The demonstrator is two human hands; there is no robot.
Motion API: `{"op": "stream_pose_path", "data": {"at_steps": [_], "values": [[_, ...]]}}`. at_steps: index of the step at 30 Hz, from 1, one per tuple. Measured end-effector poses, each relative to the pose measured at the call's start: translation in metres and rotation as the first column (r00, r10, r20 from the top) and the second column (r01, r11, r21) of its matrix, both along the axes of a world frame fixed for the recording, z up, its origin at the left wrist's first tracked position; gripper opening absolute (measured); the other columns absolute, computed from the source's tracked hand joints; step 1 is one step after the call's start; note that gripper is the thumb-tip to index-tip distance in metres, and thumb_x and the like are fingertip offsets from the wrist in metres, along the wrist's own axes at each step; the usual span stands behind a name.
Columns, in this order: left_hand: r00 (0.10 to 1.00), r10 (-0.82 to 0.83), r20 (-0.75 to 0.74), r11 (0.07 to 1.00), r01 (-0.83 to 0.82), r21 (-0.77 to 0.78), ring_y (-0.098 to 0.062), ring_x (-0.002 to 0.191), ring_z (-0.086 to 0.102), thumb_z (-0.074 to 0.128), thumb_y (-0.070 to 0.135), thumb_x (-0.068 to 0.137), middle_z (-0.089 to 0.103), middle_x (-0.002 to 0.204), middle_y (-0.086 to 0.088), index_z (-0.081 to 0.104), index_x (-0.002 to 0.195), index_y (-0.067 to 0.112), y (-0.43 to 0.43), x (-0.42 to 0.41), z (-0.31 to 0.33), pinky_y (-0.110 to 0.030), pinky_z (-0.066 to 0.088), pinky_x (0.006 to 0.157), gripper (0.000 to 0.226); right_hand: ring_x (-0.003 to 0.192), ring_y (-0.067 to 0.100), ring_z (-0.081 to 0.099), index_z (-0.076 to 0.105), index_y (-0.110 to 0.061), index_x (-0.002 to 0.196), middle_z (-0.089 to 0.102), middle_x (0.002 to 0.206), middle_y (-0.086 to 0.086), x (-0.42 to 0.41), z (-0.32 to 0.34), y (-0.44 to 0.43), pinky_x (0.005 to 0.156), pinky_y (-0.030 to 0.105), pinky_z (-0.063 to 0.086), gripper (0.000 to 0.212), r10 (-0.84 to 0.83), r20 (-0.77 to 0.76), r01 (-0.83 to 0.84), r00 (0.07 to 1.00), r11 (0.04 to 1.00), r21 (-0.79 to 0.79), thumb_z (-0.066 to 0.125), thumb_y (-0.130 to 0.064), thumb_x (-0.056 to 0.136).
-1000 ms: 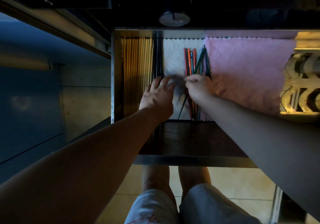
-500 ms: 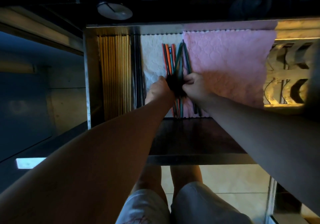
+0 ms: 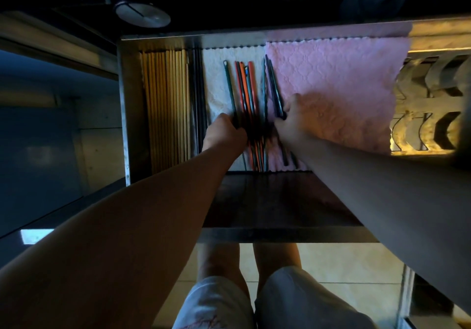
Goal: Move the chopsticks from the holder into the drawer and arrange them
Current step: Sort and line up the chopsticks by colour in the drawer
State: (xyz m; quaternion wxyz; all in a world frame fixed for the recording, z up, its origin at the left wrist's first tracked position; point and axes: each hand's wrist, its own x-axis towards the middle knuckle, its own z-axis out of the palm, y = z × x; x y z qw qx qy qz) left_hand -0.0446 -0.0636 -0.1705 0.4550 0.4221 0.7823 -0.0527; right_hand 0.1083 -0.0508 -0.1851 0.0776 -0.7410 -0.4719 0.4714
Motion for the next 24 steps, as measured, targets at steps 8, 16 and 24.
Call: {"op": "stream_pose_path", "data": {"at_steps": [8,16,24], "values": [[0.994,0.107,-0.034,0.994,-0.106,0.024,-0.012,0.057,0.058,0.061,0.033,0.084,0.064,0.075,0.000,0.066,0.094,0.016,0.005,0.012,-0.004,-0.017,0.034,0.041,0.020,0.050,0.004,0.025,0.025,-0.024,0.057,0.025,0.057,-0.004,-0.001,-0.001,0.006,0.035,0.010,0.021,0.048,-0.016,-0.012,0.015,1.000,0.997,-0.077,0.052,0.004,0.085],[0.991,0.137,0.005,0.989,-0.137,-0.051,-0.020,0.064,0.063,0.063,0.026,0.084,0.069,0.082,-0.009,0.070,0.091,0.008,0.012,0.013,-0.002,-0.020,0.038,0.044,0.020,0.047,0.005,0.045,0.056,-0.009,0.069,0.043,0.055,-0.003,0.015,-0.003,0.005,0.046,0.016,0.034,0.022,-0.234,-0.100,0.222,0.967,0.968,-0.118,0.057,-0.009,0.090],[0.986,0.168,-0.009,0.985,-0.169,-0.039,-0.016,0.062,0.057,0.055,0.018,0.083,0.065,0.088,-0.008,0.061,0.102,0.009,0.014,0.012,0.002,-0.020,0.032,0.040,0.022,0.061,0.009,0.043,0.051,-0.013,0.084,0.044,0.064,-0.004,0.029,-0.004,0.003,0.048,0.019,0.033,0.009,-0.267,0.010,0.267,0.964,0.963,-0.025,0.059,-0.009,0.085]]}}
